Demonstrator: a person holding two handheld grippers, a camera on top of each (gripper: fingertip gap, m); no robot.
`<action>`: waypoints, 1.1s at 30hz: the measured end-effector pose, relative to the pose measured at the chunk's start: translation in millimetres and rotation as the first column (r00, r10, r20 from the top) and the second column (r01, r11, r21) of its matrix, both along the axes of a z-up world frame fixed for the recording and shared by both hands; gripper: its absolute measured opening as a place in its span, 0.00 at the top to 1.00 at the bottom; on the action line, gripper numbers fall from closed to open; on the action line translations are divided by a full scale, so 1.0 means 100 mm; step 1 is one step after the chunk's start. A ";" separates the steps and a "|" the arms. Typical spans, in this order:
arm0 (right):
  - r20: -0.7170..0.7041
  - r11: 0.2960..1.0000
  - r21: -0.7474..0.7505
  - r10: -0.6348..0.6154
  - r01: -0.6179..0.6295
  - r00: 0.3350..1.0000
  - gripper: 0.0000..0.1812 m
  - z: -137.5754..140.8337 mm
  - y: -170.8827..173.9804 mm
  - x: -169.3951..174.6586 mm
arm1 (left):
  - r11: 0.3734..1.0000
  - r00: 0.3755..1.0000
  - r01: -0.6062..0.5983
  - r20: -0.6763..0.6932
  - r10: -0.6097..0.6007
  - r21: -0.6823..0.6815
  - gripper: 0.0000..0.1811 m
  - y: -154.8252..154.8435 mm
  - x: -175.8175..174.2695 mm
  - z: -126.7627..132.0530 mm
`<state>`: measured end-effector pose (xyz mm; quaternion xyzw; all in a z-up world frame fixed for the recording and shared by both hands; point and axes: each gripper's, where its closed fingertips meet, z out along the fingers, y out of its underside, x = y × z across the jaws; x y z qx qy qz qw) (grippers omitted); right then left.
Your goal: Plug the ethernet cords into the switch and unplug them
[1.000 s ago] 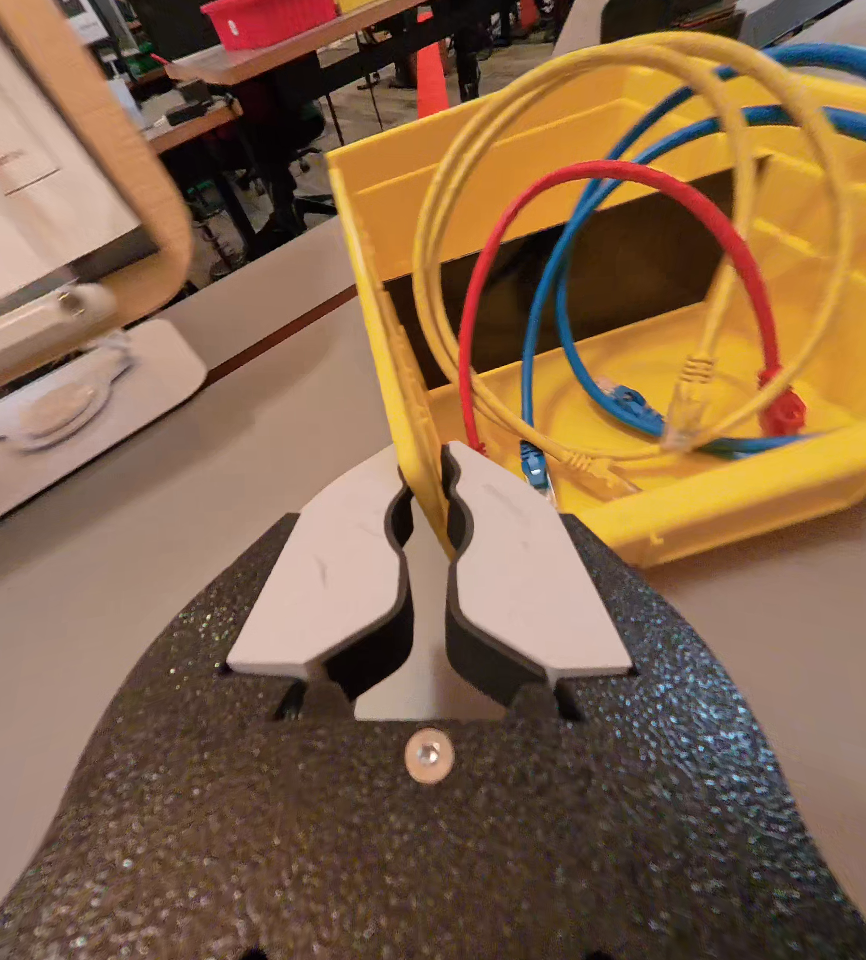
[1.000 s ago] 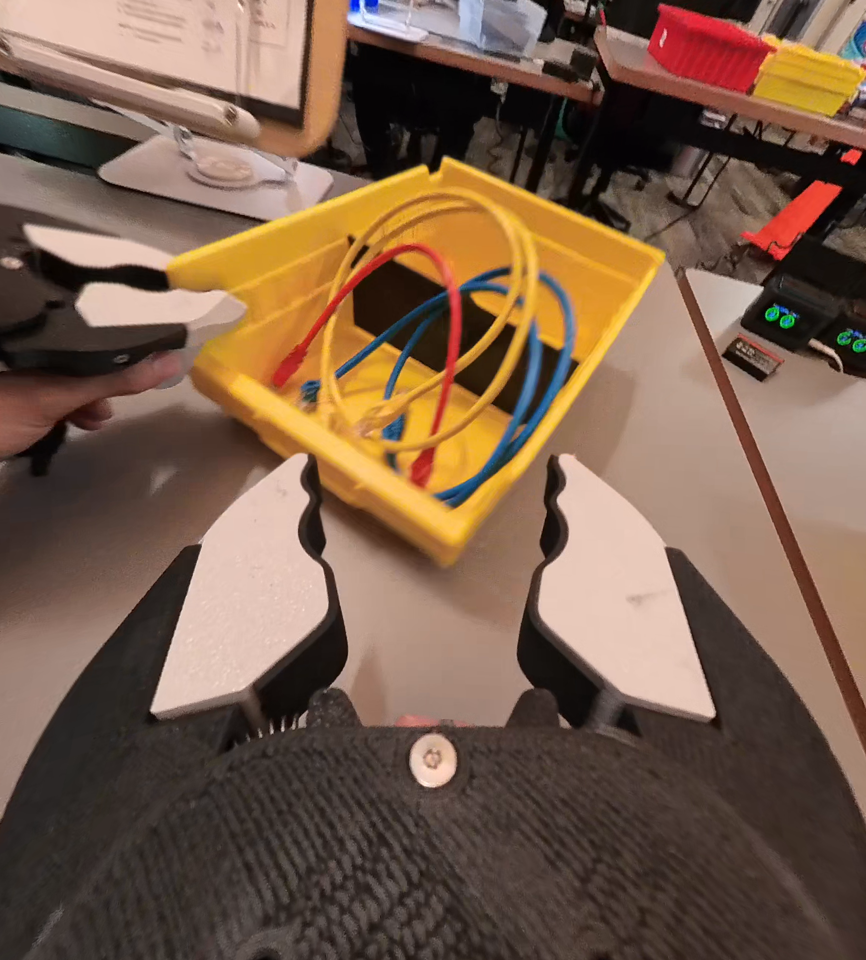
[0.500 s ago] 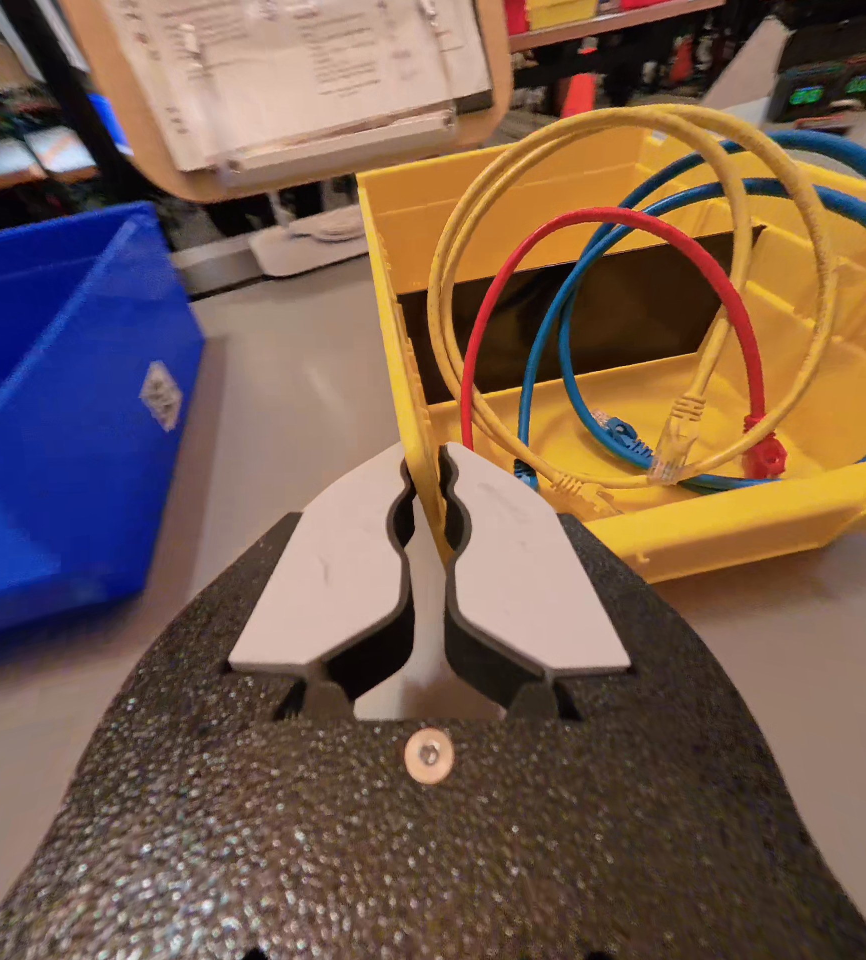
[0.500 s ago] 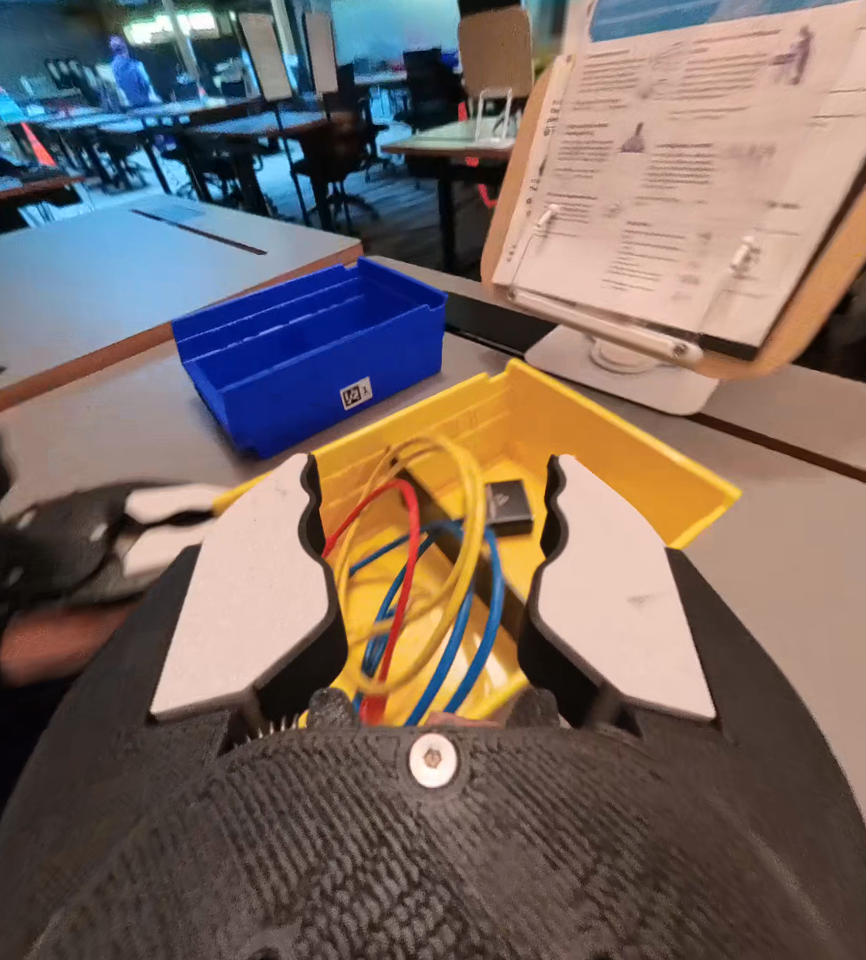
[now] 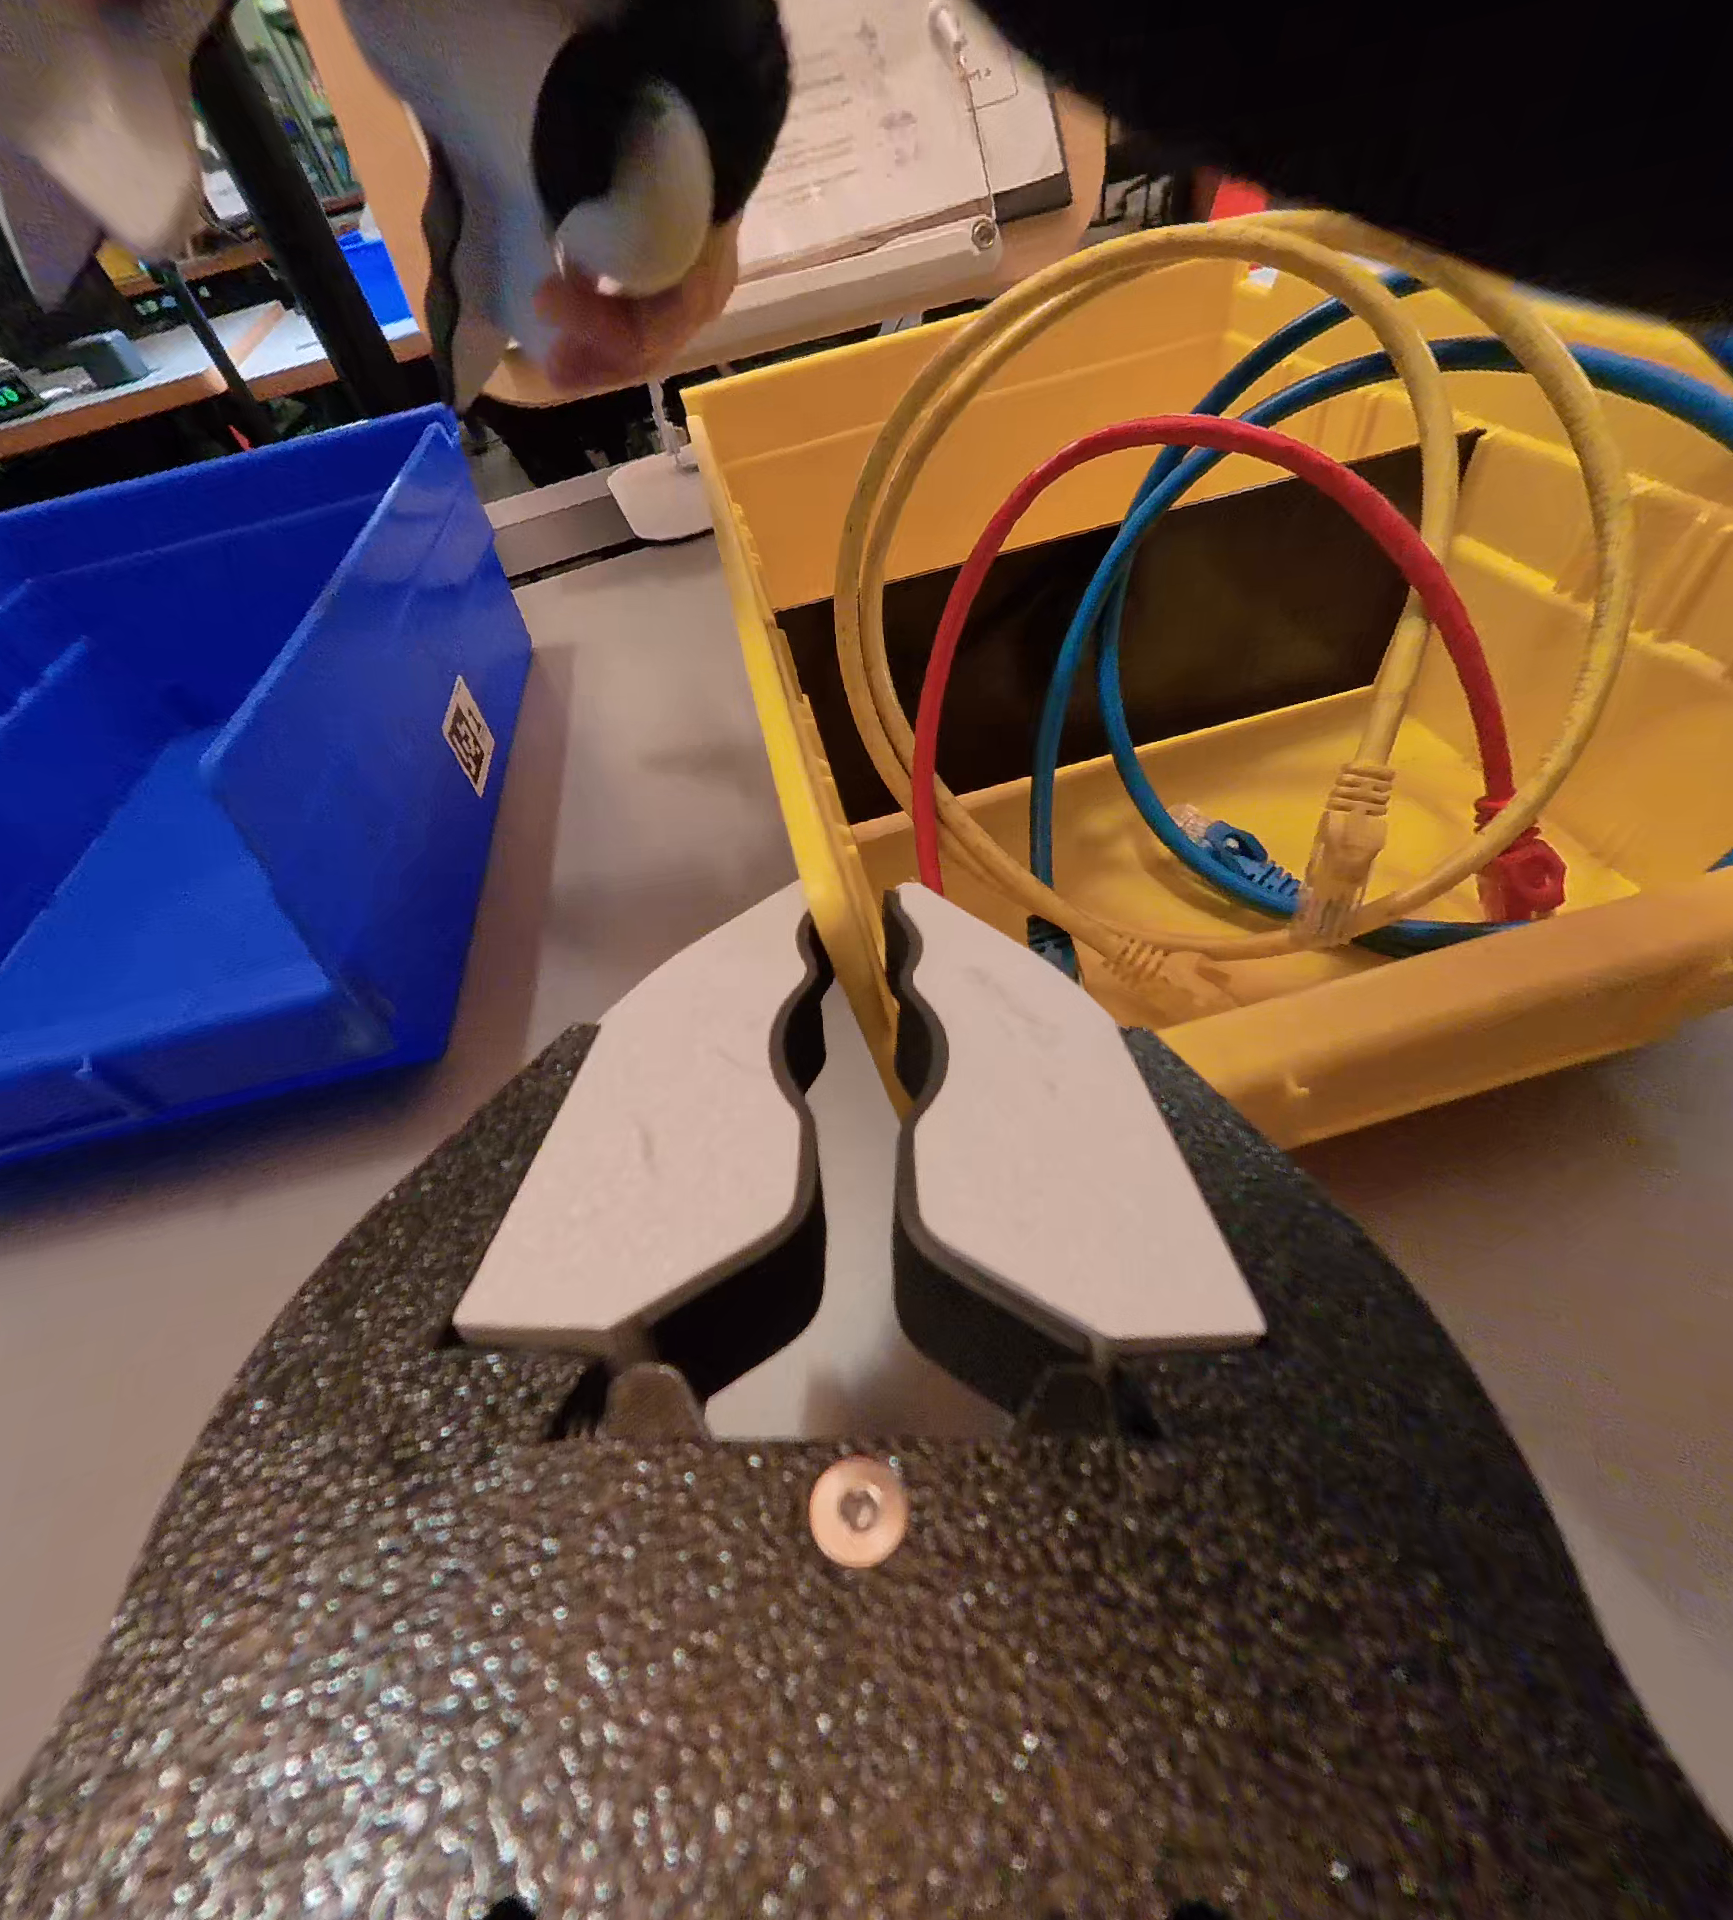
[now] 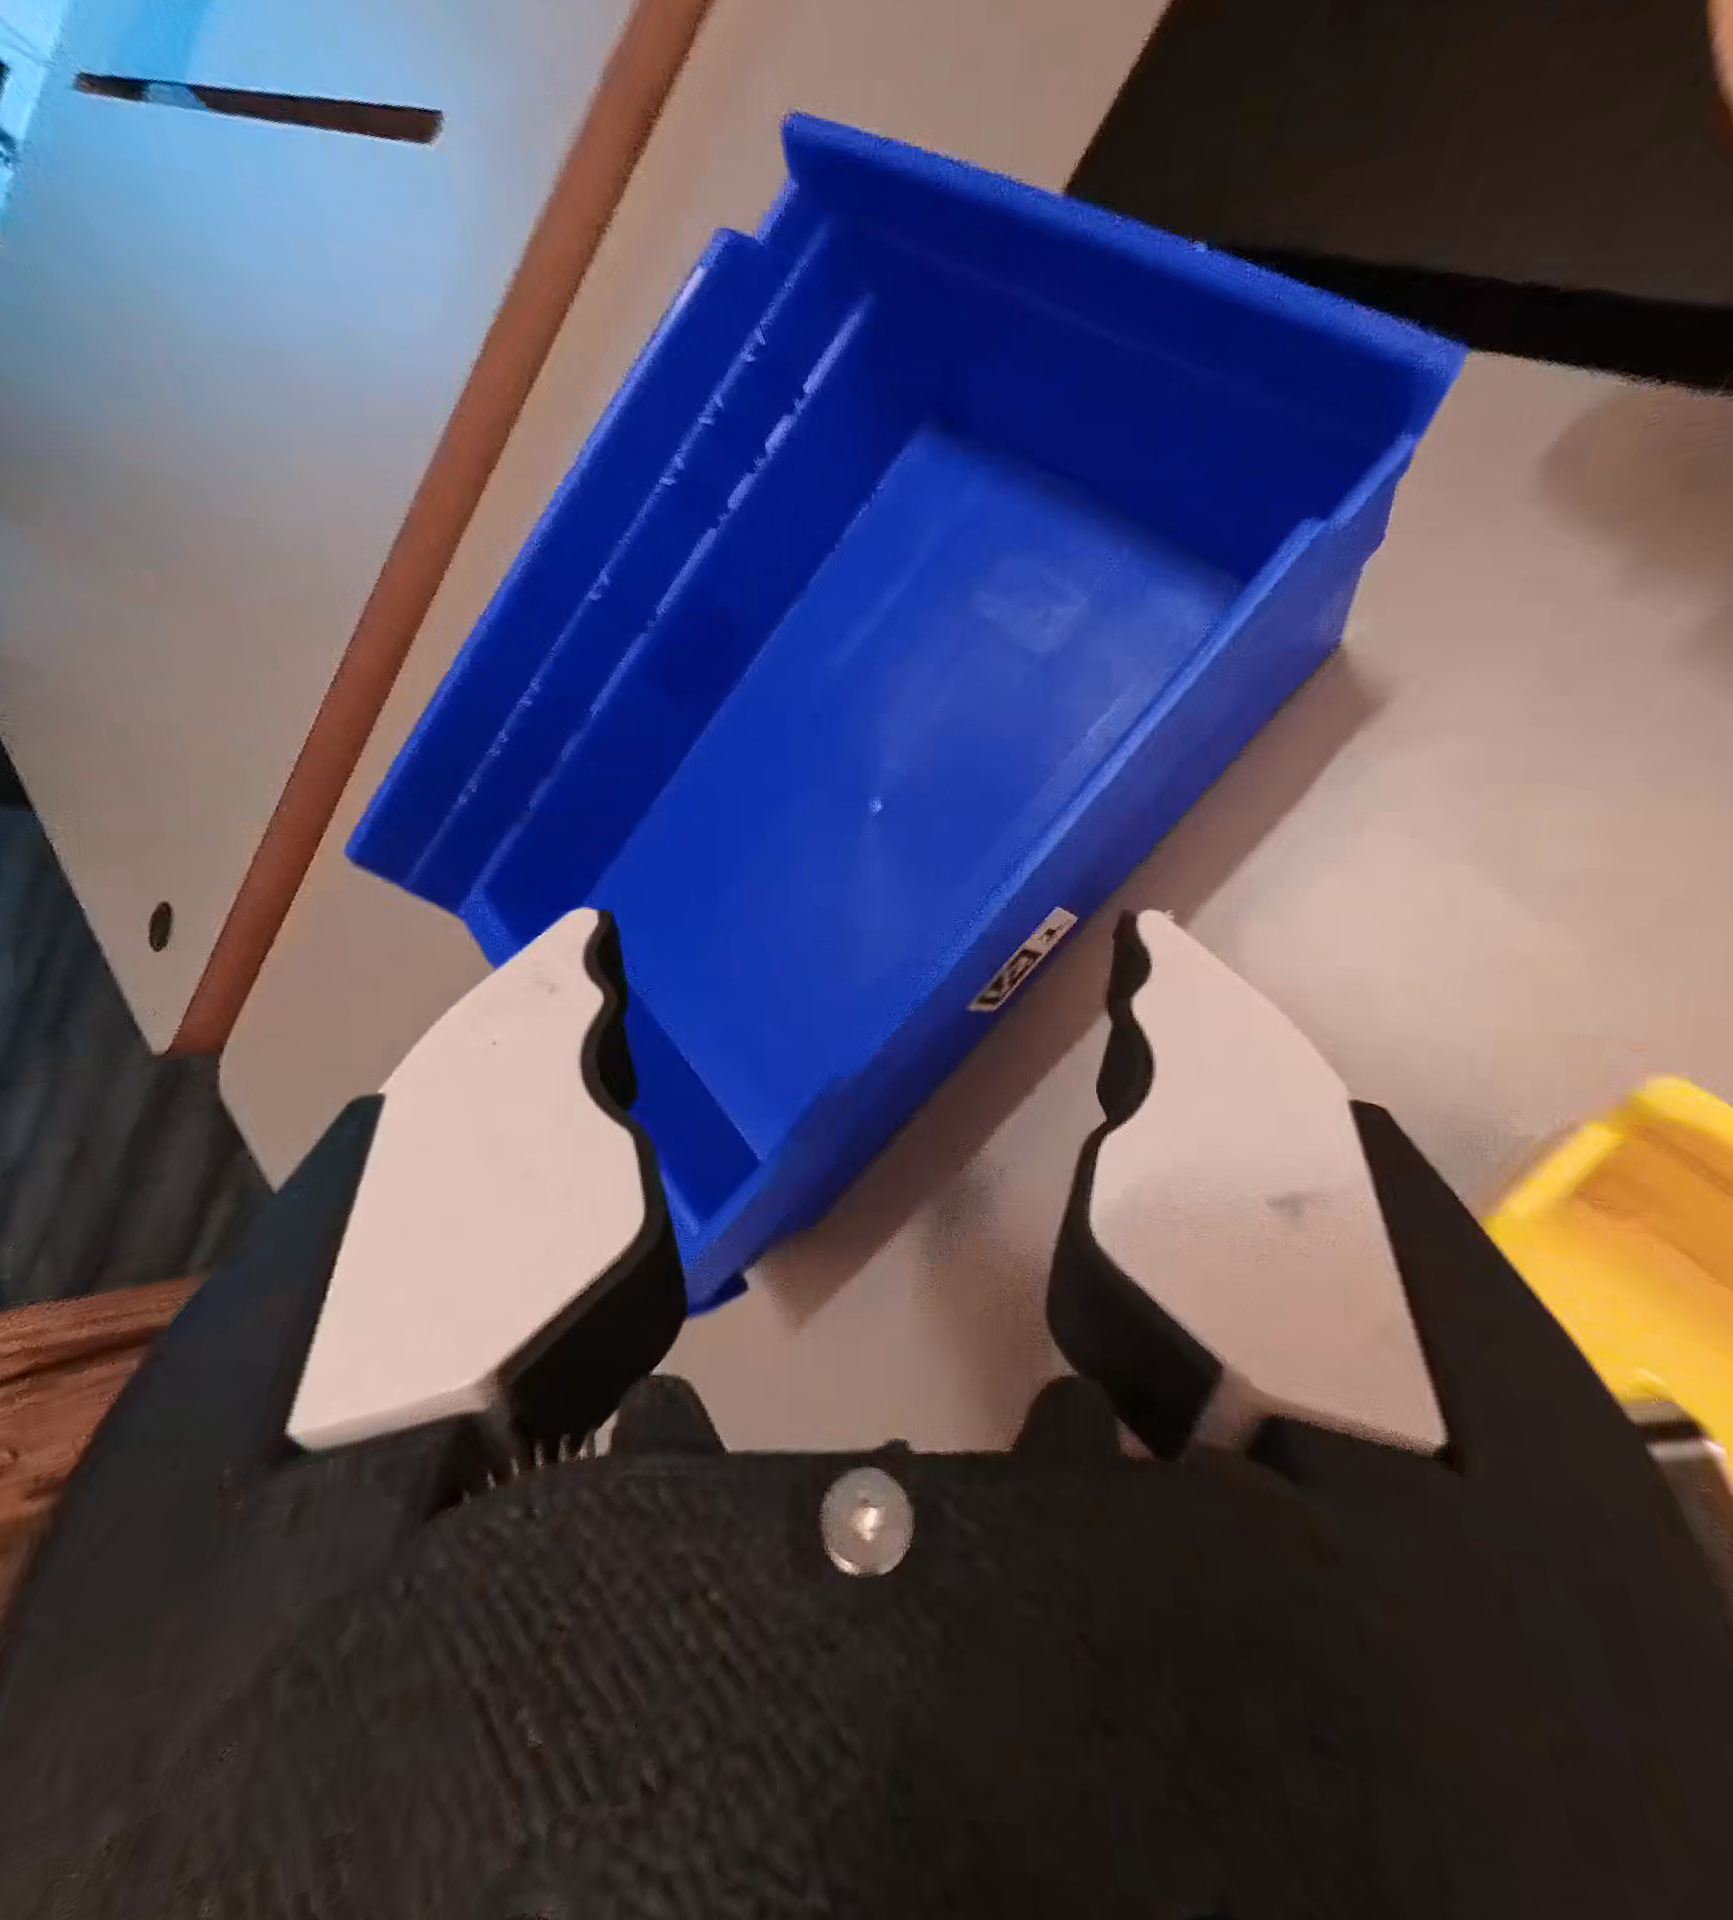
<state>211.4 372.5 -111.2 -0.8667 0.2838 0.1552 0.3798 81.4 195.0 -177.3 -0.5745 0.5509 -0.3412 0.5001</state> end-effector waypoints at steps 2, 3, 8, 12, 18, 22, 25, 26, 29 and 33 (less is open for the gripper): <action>-0.032 1.000 -0.019 -0.012 0.012 0.999 0.56 -0.14 0.14 -0.04 | 1.000 1.000 0.006 0.004 -0.005 -0.026 0.96 0.01 -0.01 0.00; -0.038 0.999 -0.030 -0.026 0.025 0.999 0.56 -0.21 0.20 -0.05 | 0.999 1.000 0.011 0.007 -0.011 -0.043 0.96 0.02 -0.01 0.00; 0.040 0.976 -0.156 -0.148 0.152 0.988 0.59 -0.61 0.24 0.21 | 0.993 0.999 0.034 0.040 -0.030 -0.116 0.97 0.07 -0.02 0.03; 0.024 0.974 -0.181 -0.132 0.135 0.991 0.53 -0.78 0.43 0.09 | 0.993 0.999 0.031 0.042 -0.026 -0.113 0.97 0.12 -0.02 0.04; 0.252 0.928 -0.371 0.122 -0.021 0.960 0.62 -1.07 0.44 0.05 | 0.986 0.998 0.032 0.052 -0.024 -0.161 0.98 0.23 -0.01 0.04; 0.174 0.957 -0.286 -0.001 0.052 0.985 0.82 -1.00 0.49 0.10 | 0.988 0.999 0.013 0.053 -0.005 -0.155 0.98 0.33 -0.02 0.04; 0.284 0.947 -0.322 0.113 -0.016 0.952 0.93 -0.93 0.45 0.16 | 0.991 0.999 -0.003 0.051 0.010 -0.136 0.98 0.39 -0.04 0.04; 0.316 0.950 -0.308 0.149 -0.047 0.937 0.94 -0.84 0.46 0.16 | 0.991 0.999 -0.005 0.051 0.012 -0.134 0.98 0.40 -0.04 0.05; 0.443 0.970 -0.237 0.149 -0.045 0.884 0.95 -0.33 0.51 0.27 | 0.991 0.999 0.002 0.051 0.005 -0.133 0.98 0.40 -0.04 0.05; 0.550 0.997 -0.072 0.066 -0.032 0.832 0.95 0.61 0.33 0.53 | 0.994 0.999 0.024 0.046 -0.019 -0.106 0.98 0.43 -0.04 0.04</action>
